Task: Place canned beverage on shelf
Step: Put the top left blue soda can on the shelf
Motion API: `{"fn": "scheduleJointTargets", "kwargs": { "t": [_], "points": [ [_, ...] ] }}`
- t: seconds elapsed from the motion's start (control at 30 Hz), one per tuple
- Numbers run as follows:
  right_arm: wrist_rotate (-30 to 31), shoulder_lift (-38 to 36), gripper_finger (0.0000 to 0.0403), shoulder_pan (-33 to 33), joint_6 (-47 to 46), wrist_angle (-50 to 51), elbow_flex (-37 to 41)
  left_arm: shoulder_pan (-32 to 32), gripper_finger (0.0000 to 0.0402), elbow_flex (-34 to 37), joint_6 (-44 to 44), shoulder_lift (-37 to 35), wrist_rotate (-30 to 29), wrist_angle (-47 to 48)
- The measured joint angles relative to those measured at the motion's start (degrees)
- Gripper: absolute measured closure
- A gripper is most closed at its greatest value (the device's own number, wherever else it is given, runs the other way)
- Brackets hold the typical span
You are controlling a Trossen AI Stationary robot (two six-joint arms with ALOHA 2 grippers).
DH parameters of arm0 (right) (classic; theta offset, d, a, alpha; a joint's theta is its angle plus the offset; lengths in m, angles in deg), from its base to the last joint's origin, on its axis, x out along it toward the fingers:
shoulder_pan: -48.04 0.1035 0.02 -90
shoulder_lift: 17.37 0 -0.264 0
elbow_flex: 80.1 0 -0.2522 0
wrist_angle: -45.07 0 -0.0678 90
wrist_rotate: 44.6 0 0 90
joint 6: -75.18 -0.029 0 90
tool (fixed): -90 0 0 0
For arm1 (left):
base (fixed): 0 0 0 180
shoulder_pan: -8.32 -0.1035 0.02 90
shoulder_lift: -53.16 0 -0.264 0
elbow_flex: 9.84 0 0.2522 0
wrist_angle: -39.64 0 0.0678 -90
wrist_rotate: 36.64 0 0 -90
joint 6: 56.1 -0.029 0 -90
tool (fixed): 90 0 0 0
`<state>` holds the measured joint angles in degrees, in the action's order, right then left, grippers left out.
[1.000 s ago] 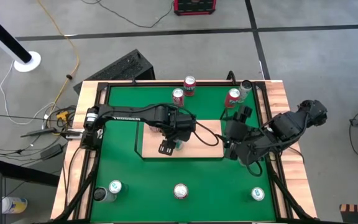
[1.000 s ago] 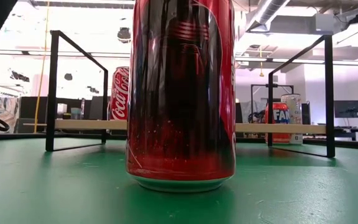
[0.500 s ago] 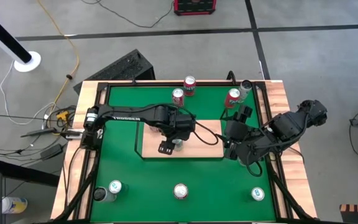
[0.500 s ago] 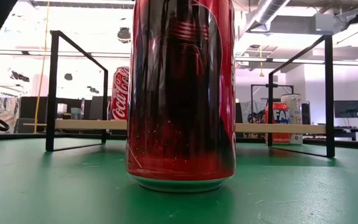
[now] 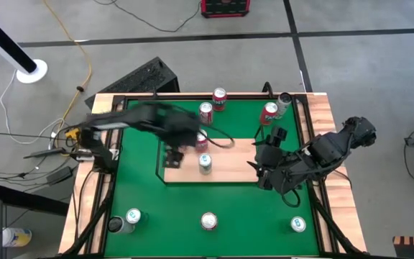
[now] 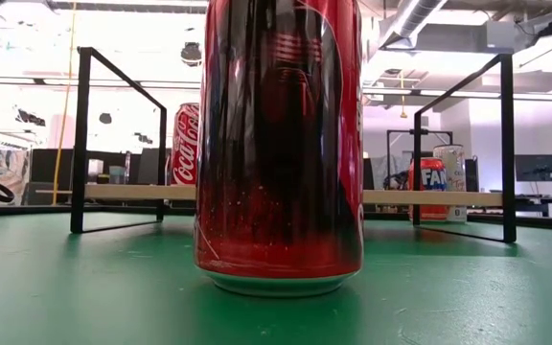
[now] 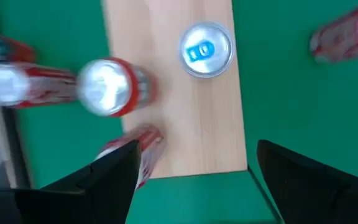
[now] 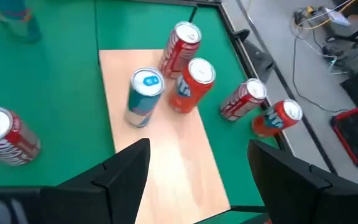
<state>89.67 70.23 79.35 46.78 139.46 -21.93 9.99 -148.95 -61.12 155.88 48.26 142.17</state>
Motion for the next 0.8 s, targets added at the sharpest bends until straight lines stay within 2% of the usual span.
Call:
{"fn": "scheduleJointTargets", "kwargs": {
  "t": [0.1,0.2,0.33,0.47,0.6,0.8],
  "points": [
    [-0.1,-0.9,0.0106,0.1,3.5,-6.1,3.8,0.3,0.0095,3.9,1.8,-8.6,-2.0,-4.9],
    [-3.0,-2.4,0.0106,-0.6,9.7,-17.1,10.9,1.3,0.0095,12.6,3.5,-19.4,-2.6,-13.1],
    [-9.5,-4.7,0.0106,-3.9,20.9,-37.9,21.7,3.9,0.0095,31.3,5.1,-36.3,-5.4,-26.3],
    [-13.2,-5.1,0.0106,-7.8,28.5,-56.2,29.4,5.7,0.0095,52.8,7.0,-53.0,-11.6,-42.6],
    [-16.0,-4.3,0.0106,-11.2,30.4,-64.8,33.1,6.1,0.0095,72.0,7.2,-68.5,-16.3,-59.1],
    [-21.7,-1.9,0.0106,-14.7,30.5,-72.7,35.5,6.1,0.0095,91.9,2.2,-87.0,-16.2,-80.8]
  ]
}}
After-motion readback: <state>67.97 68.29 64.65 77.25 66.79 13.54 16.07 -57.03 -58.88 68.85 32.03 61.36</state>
